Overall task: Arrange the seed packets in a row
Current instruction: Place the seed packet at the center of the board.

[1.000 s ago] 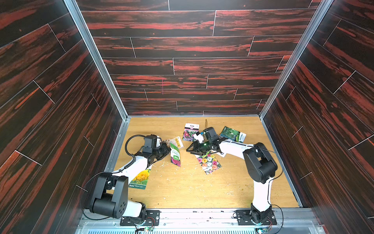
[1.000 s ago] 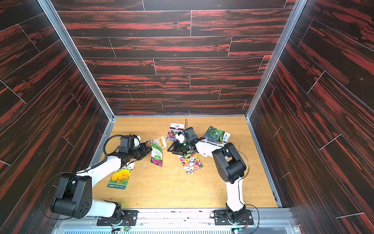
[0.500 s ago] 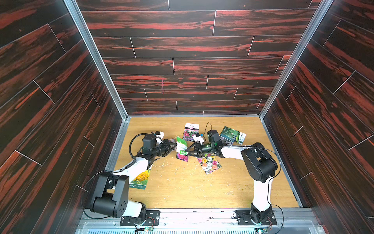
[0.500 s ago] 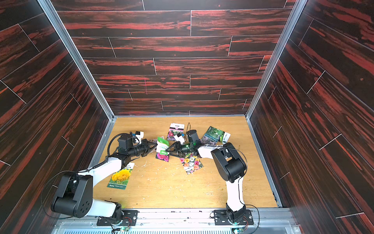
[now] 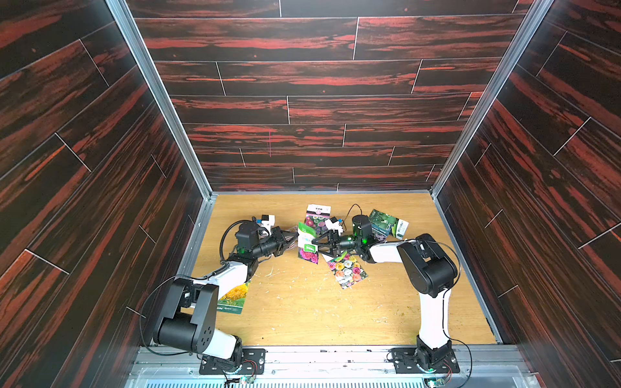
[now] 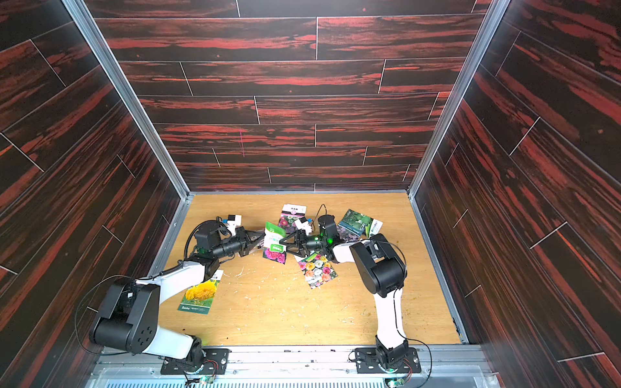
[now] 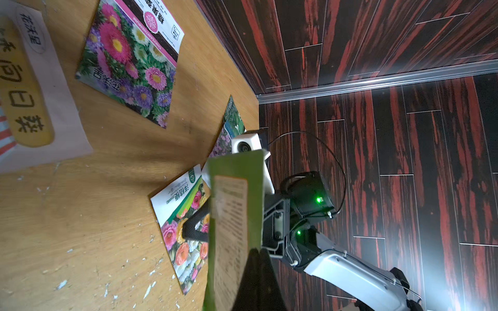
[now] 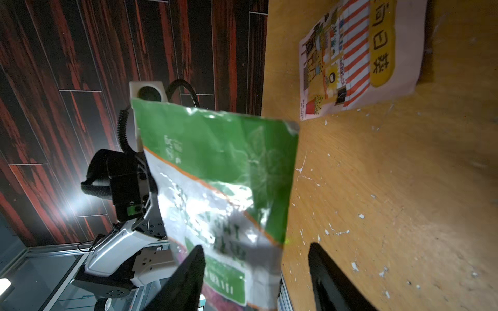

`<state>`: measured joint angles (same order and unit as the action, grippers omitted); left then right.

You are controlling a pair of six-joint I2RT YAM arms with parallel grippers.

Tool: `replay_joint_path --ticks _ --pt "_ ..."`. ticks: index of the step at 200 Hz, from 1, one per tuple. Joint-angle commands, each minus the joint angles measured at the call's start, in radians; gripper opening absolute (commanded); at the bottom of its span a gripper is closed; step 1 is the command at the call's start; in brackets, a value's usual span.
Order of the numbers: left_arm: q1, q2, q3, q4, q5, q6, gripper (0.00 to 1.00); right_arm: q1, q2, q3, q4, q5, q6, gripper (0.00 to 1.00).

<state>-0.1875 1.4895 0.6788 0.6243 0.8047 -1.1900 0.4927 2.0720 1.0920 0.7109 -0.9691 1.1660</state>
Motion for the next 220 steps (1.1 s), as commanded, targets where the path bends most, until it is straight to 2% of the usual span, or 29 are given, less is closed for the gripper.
replay_joint_path --ticks 1,28,43,75,111,124,138,140,158,174,198,220 --pt "-0.011 -0.035 -0.004 0.026 0.028 0.006 0.0 -0.027 0.027 0.024 0.01 0.002 0.005 0.63" --pt "-0.027 -0.013 -0.006 0.045 0.039 -0.003 0.0 -0.044 0.057 0.03 0.259 -0.02 0.164 0.62" --pt "-0.033 -0.005 -0.004 0.047 0.039 -0.004 0.0 -0.05 0.092 0.047 0.43 -0.038 0.299 0.59" --pt "-0.034 0.011 0.002 0.0 0.019 0.021 0.0 -0.051 0.162 0.081 0.715 -0.057 0.525 0.44" --pt "-0.033 0.027 0.024 -0.007 0.001 0.022 0.0 -0.05 0.144 0.048 0.712 -0.063 0.51 0.16" --pt "-0.033 0.031 0.037 -0.023 -0.008 0.028 0.0 -0.053 0.13 0.033 0.707 -0.06 0.499 0.0" --pt "-0.033 0.042 0.053 -0.037 -0.016 0.029 0.0 -0.058 0.115 0.019 0.701 -0.052 0.487 0.0" --pt "-0.033 0.043 0.056 -0.043 -0.018 0.029 0.02 -0.059 0.112 0.018 0.7 -0.051 0.486 0.0" --pt "-0.033 0.047 0.074 -0.081 -0.045 0.034 0.44 -0.074 0.083 0.007 0.66 -0.035 0.451 0.0" --pt "-0.033 0.03 0.085 -0.143 -0.084 0.044 0.68 -0.094 0.037 -0.009 0.607 -0.004 0.386 0.0" --pt "-0.033 -0.021 0.083 -0.244 -0.188 0.086 0.73 -0.133 -0.066 -0.037 0.506 0.101 0.255 0.0" --pt "-0.045 -0.083 -0.026 -0.109 -0.314 0.015 0.74 -0.157 -0.197 -0.032 0.25 0.276 0.021 0.0"
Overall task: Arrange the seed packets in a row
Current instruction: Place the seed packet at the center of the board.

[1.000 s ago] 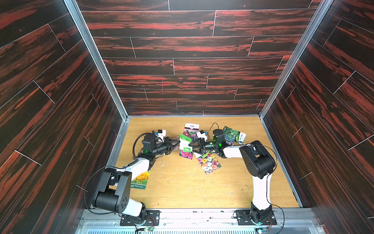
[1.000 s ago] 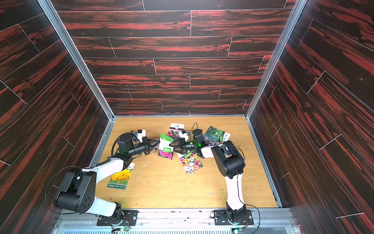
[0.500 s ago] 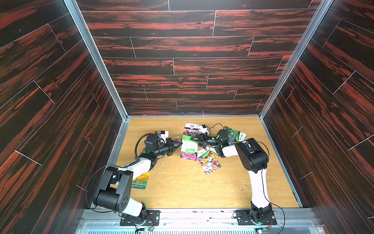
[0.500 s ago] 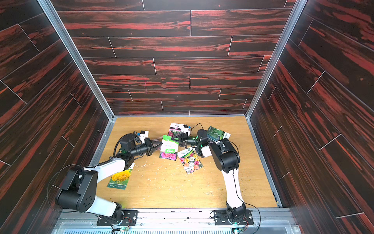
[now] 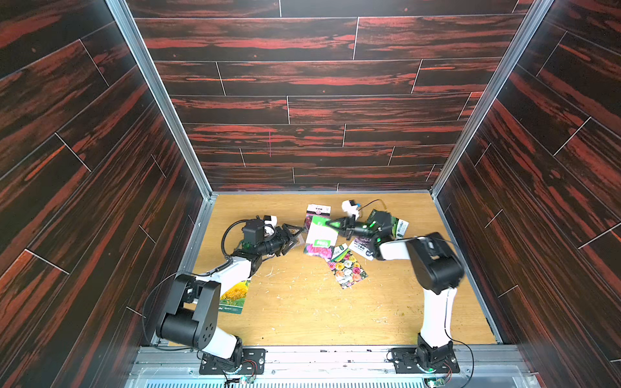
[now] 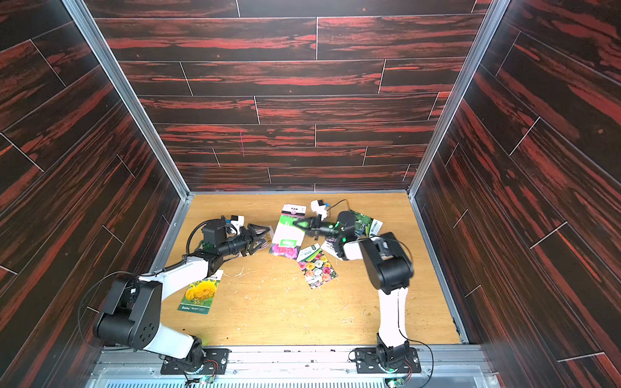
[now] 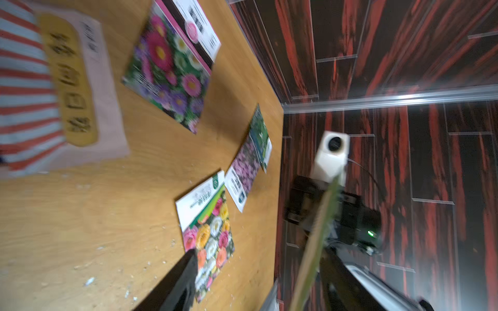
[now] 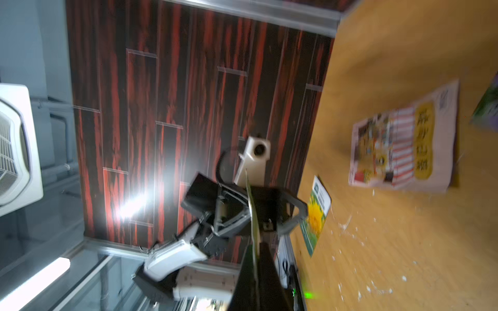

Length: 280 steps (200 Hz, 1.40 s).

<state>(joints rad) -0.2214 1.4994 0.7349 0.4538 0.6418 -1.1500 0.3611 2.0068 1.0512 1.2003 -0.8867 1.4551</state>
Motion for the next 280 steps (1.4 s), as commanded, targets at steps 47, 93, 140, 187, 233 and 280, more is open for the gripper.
replay_joint_path --ticks 47,93,140,187,233,280 --pt "-0.156 -0.19 -0.232 0.328 -0.467 0.004 0.74 -0.031 -0.226 0.047 -0.324 0.448 -0.299 0.0" --pt "-0.22 -0.016 -0.169 0.653 -0.49 -0.007 0.73 -0.021 -0.24 0.013 -0.259 0.526 -0.19 0.0" --pt "-0.239 0.285 -0.028 0.954 -0.381 -0.12 0.65 -0.009 -0.265 -0.042 -0.229 0.576 -0.146 0.0" --pt "-0.269 0.337 0.048 0.954 -0.374 -0.111 0.62 -0.005 -0.244 -0.049 -0.2 0.578 -0.114 0.0" --pt "-0.281 0.375 0.103 0.946 -0.361 -0.152 0.41 0.014 -0.213 -0.023 -0.195 0.554 -0.108 0.0" --pt "-0.282 0.415 0.134 0.955 -0.342 -0.203 0.0 0.026 -0.209 -0.042 -0.201 0.498 -0.119 0.0"
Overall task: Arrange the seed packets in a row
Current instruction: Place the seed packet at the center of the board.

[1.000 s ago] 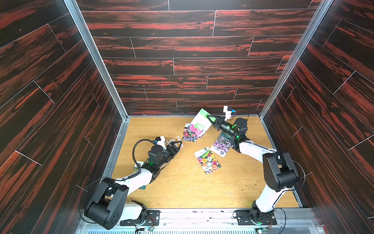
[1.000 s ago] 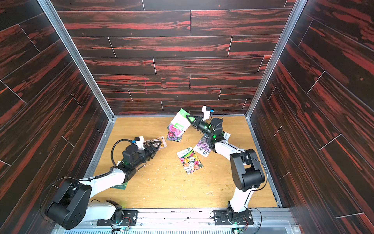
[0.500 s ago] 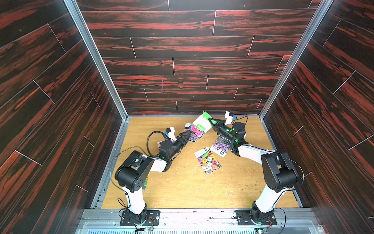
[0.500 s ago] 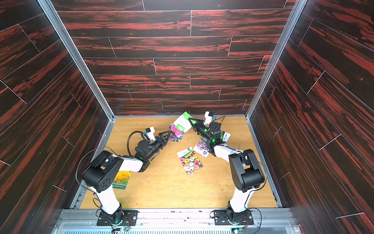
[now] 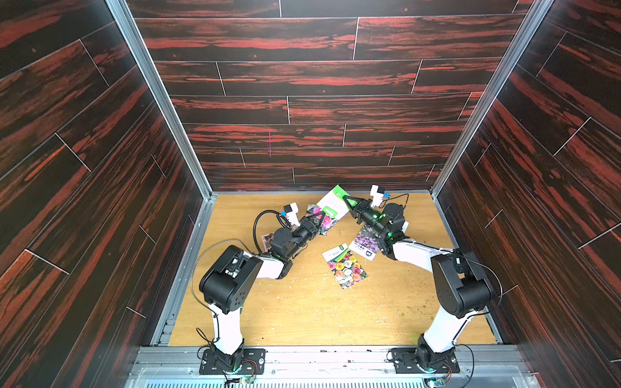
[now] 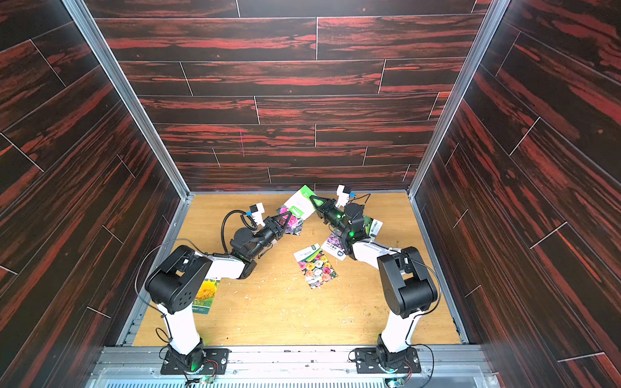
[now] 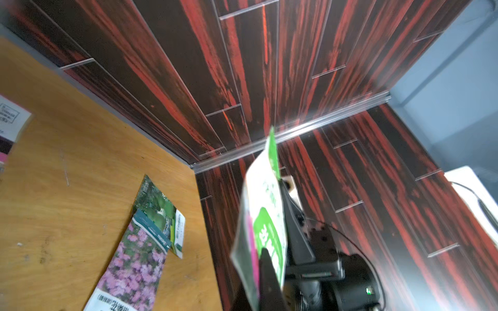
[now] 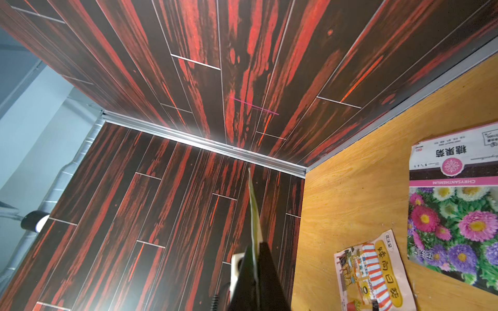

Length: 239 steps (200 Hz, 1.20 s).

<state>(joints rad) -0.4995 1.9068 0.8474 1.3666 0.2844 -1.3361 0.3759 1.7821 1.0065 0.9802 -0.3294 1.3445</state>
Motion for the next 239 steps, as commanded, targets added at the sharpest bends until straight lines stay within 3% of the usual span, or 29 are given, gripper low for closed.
replay_joint_path --ticks 1,17,33,51,66,84,109,138,172,204,239 --pt "-0.004 0.007 0.022 0.042 0.016 -0.018 0.0 0.011 0.017 0.004 0.017 -0.063 -0.009 0.0" --pt "0.001 0.0 0.02 0.042 0.031 -0.022 0.0 0.01 0.016 0.028 -0.036 -0.141 -0.05 0.0" --pt "0.039 -0.027 0.023 0.016 0.144 -0.045 0.0 0.0 0.002 0.038 -0.119 -0.259 -0.121 0.26" --pt "0.11 -0.07 0.038 -0.121 0.347 -0.075 0.0 -0.039 -0.056 0.007 -0.278 -0.37 -0.251 0.44" --pt "0.15 -0.104 0.041 -0.212 0.517 -0.062 0.0 -0.097 -0.111 0.021 -0.509 -0.455 -0.41 0.5" --pt "0.154 -0.146 0.057 -0.38 0.69 0.009 0.0 -0.168 -0.163 0.078 -0.858 -0.524 -0.625 0.52" --pt "0.148 -0.208 0.115 -0.821 0.85 0.253 0.0 -0.233 -0.238 0.072 -1.048 -0.599 -0.767 0.54" --pt "0.129 -0.246 0.182 -1.146 0.924 0.459 0.0 -0.267 -0.283 0.034 -1.055 -0.652 -0.743 0.55" --pt "0.109 -0.278 0.223 -1.266 0.979 0.49 0.0 -0.268 -0.288 0.013 -1.056 -0.715 -0.734 0.57" --pt "0.105 -0.294 0.315 -1.61 1.001 0.743 0.0 -0.264 -0.245 -0.01 -0.969 -0.789 -0.667 0.58" --pt "0.103 -0.283 0.351 -1.679 1.038 0.799 0.0 -0.197 -0.202 0.004 -0.951 -0.862 -0.667 0.59"
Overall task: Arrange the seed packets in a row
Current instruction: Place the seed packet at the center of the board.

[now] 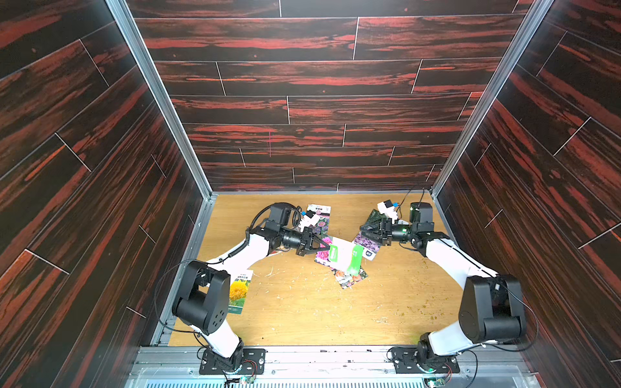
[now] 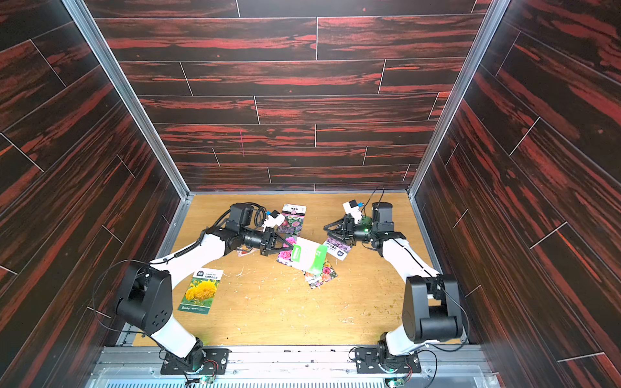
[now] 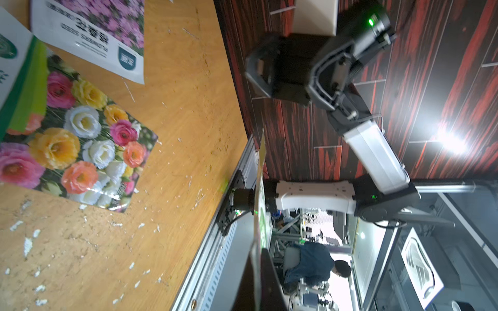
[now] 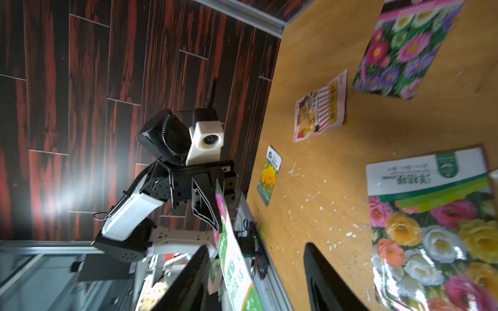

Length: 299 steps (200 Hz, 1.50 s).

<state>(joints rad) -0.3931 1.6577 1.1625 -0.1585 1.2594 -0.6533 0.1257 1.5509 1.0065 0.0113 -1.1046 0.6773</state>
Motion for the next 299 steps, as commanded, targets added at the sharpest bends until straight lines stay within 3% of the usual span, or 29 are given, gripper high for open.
replay_joint_path --ticks 1,16,44,61,80,117,138,164,226,243,266,299 --pt "-0.003 -0.032 0.038 -0.157 0.065 0.119 0.0 0.058 0.03 0.007 0.014 -0.088 -0.003 0.59" --pt "-0.003 -0.012 0.082 -0.276 0.082 0.206 0.0 0.1 0.043 0.024 -0.023 -0.098 -0.046 0.59" --pt "-0.001 0.083 0.211 -0.668 0.154 0.544 0.0 0.145 0.055 0.034 -0.04 -0.127 -0.079 0.58" --pt "0.009 0.196 0.348 -1.093 0.238 0.954 0.0 0.166 0.057 0.046 -0.076 -0.134 -0.113 0.52" --pt "0.016 0.34 0.499 -1.632 0.225 1.462 0.0 0.179 0.054 0.05 -0.076 -0.139 -0.116 0.45" --pt "0.013 0.398 0.507 -1.645 0.22 1.458 0.0 0.18 0.034 0.048 -0.088 -0.128 -0.116 0.43" --pt "0.015 0.393 0.511 -1.644 0.209 1.445 0.0 0.172 0.034 0.08 -0.189 -0.044 -0.176 0.44" --pt "0.016 0.398 0.511 -1.645 0.21 1.442 0.0 0.176 0.053 0.078 -0.163 -0.095 -0.15 0.46" --pt "0.032 0.402 0.516 -1.644 0.214 1.438 0.0 0.311 0.086 0.113 -0.296 -0.092 -0.26 0.47" --pt "0.038 0.401 0.517 -1.645 0.215 1.437 0.0 0.317 0.083 0.113 -0.298 -0.09 -0.261 0.39" --pt "0.046 0.404 0.519 -1.645 0.215 1.434 0.0 0.317 0.08 0.122 -0.316 -0.082 -0.271 0.15" --pt "0.053 0.407 0.522 -1.645 0.215 1.43 0.0 0.316 0.083 0.138 -0.339 -0.064 -0.283 0.06"
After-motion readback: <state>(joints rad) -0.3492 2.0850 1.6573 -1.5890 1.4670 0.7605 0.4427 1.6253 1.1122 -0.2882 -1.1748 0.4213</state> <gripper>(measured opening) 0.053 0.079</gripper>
